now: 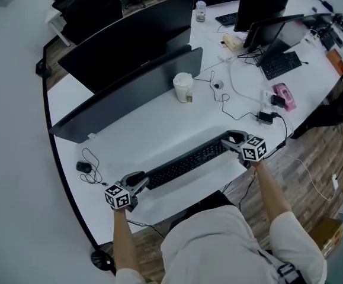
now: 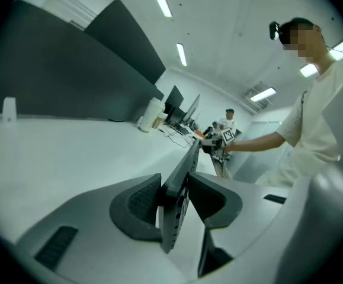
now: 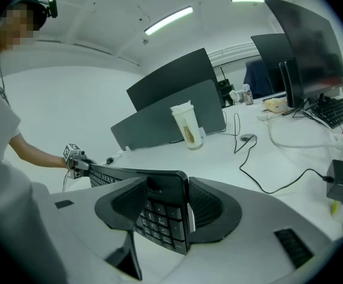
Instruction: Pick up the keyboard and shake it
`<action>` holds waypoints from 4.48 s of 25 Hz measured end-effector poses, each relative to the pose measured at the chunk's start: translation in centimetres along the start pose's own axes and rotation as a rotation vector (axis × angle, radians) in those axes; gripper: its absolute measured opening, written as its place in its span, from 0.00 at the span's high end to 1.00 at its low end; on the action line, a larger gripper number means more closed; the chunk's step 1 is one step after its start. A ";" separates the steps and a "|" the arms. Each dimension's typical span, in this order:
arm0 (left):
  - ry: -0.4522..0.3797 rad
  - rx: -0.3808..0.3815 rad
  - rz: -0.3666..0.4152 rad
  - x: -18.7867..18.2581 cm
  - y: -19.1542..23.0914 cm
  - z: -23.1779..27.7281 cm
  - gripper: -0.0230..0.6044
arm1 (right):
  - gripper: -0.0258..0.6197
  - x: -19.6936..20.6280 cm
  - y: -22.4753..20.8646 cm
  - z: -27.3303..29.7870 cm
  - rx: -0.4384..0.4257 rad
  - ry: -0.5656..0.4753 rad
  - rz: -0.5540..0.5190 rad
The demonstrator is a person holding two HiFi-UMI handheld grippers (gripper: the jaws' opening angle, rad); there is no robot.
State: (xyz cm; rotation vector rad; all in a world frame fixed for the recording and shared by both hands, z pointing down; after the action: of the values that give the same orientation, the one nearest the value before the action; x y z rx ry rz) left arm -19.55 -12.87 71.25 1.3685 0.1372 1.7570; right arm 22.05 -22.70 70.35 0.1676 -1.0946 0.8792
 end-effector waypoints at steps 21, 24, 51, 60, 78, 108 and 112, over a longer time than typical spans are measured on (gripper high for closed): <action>0.553 0.027 0.657 1.9 -5.1 1.0 0.79 | 0.66 -0.3 3.2 0.5 -0.390 0.700 -0.889; 0.578 0.019 0.683 2.0 -5.2 1.1 0.79 | 0.69 -0.2 3.6 0.6 -0.464 0.785 -0.924; 0.594 -0.430 0.969 -7.8 -2.5 -0.1 0.79 | 0.76 -11.2 5.1 0.6 0.019 0.536 -1.339; 0.283 -0.936 1.214 -20.2 -4.9 -5.4 0.78 | 0.76 -24.3 8.5 -1.4 0.492 0.230 -1.632; -0.018 -1.198 0.874 -12.1 -6.8 -9.8 0.77 | 0.76 -30.6 20.7 -2.7 0.625 0.155 -2.046; 0.074 -1.206 1.068 -17.2 -8.8 -13.1 0.78 | 0.75 -29.7 21.4 -6.1 0.754 0.116 -1.907; 0.183 -1.182 1.228 -20.7 -9.6 -14.0 0.78 | 0.76 -27.1 19.6 -6.0 0.761 0.097 -1.754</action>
State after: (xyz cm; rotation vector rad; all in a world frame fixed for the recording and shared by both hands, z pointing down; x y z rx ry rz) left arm -25.57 -15.45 45.33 0.2940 -1.6753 2.1790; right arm 8.15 -21.11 39.41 1.4314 -0.1517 -0.3742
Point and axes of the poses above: the fingertips, and each gripper's own axes: z forward along the fingers, y to its left, x out of its underside, the point moved 3 cm from there along -z, backward along the fingers, and after that the axes turned 5 degrees about -z, right-handed, at the moved point
